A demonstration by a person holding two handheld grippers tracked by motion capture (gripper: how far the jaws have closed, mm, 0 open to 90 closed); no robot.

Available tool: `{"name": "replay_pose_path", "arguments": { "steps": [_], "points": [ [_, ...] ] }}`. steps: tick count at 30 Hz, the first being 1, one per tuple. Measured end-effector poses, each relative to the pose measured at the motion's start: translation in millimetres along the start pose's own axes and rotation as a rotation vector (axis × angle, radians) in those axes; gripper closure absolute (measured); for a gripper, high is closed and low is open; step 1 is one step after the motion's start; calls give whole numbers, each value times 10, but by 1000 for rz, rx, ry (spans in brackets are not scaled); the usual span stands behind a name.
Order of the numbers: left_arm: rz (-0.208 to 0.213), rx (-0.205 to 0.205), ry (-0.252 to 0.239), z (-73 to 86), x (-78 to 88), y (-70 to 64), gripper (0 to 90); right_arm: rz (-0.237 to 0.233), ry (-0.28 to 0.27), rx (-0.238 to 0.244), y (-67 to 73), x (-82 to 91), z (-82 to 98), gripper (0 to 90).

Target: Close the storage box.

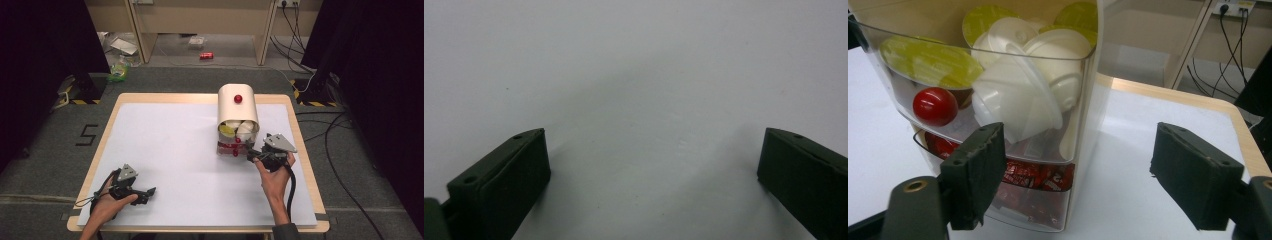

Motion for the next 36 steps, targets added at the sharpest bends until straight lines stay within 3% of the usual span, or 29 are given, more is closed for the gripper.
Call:
{"name": "replay_pose_path", "arguments": {
  "steps": [11,12,20,36],
  "points": [
    [1,0,0,1,1,1,0,-9,32,16,39,-45,72,229],
    [1,1,-1,0,0,0,0,-11,23,11,50,-34,87,261],
    [-5,-1,-1,-1,5,5,0,-28,33,-8,38,27,139,237],
    [4,3,-3,1,2,3,0,-53,51,6,67,193,232,234]
  ]
}}
Point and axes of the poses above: each handheld gripper's, and its own axes: x roughly backward along the jaws, z roughly out of its underside, y roughly to its left, the point moved 5 cm from there along -x, roughly forward along the jaws, and after that the axes turned 6 degrees about x, right-handed, at the moved point
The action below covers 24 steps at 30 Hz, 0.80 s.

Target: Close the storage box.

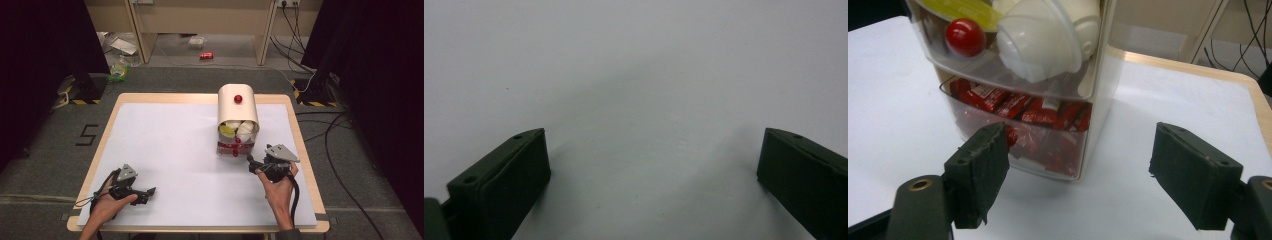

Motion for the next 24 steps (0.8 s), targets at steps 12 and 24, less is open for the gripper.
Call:
{"name": "replay_pose_path", "arguments": {
  "steps": [12,24],
  "points": [
    [-5,-4,0,-1,4,5,0,-16,17,-7,41,102,99,232],
    [0,0,0,0,0,1,0,-22,37,17,83,144,190,231]
  ]
}}
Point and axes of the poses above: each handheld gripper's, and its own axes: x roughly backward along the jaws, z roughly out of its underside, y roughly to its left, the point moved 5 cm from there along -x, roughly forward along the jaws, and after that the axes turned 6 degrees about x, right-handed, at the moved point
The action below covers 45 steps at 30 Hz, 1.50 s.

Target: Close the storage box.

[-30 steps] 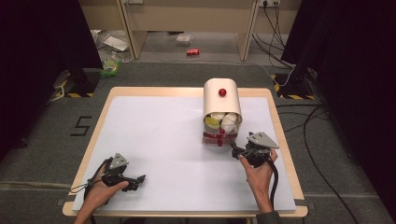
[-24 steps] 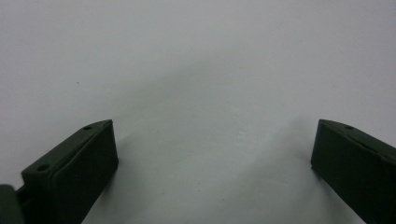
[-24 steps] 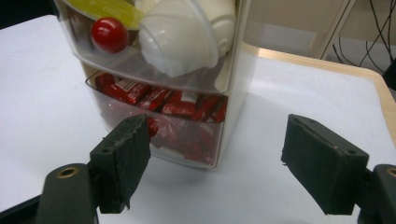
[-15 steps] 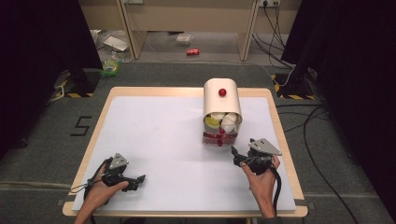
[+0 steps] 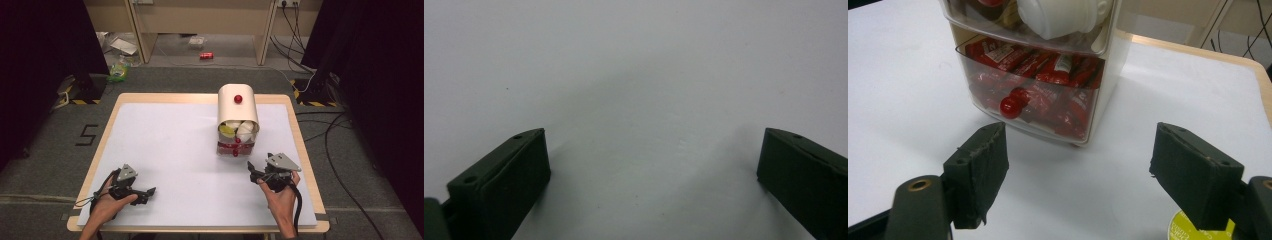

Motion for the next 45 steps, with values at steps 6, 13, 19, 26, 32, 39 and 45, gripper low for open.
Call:
{"name": "replay_pose_path", "arguments": {
  "steps": [6,13,19,26,32,39,45],
  "points": [
    [0,-1,0,0,0,0,0,-6,3,0,20,17,28,230],
    [0,-1,0,0,0,0,0,-6,14,3,16,50,74,231],
    [0,-1,0,0,1,0,0,-12,23,-2,16,92,123,226],
    [0,0,0,0,0,0,0,-19,43,-6,19,127,205,215],
    [0,0,0,1,0,-1,0,-29,50,-3,35,144,254,209],
    [0,-1,0,1,1,0,0,-41,50,1,60,182,281,204],
    [-1,-1,0,1,1,-1,0,-53,56,7,87,205,314,203]
  ]
}}
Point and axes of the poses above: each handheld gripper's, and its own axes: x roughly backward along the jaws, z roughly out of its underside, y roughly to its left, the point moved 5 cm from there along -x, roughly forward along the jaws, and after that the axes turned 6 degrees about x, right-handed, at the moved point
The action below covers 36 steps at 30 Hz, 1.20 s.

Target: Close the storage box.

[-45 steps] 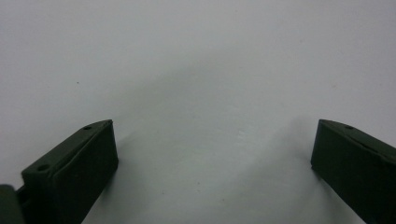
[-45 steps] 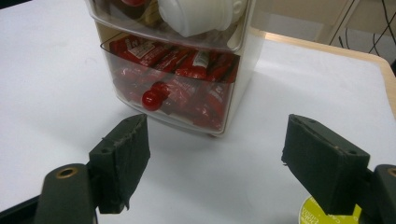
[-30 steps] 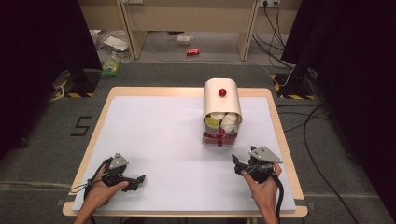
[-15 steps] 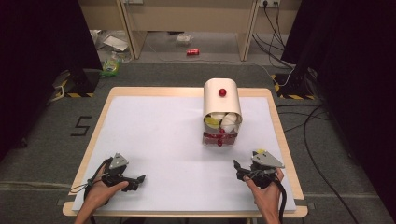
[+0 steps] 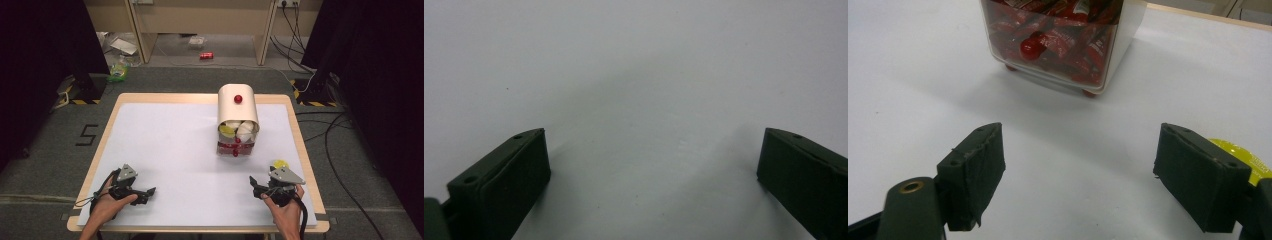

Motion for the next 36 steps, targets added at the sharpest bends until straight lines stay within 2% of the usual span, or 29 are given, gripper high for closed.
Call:
{"name": "replay_pose_path", "arguments": {
  "steps": [33,36],
  "points": [
    [0,0,0,0,0,-1,0,-40,57,30,99,105,202,184],
    [0,0,0,0,0,0,0,-44,64,22,113,116,226,181]
  ]
}}
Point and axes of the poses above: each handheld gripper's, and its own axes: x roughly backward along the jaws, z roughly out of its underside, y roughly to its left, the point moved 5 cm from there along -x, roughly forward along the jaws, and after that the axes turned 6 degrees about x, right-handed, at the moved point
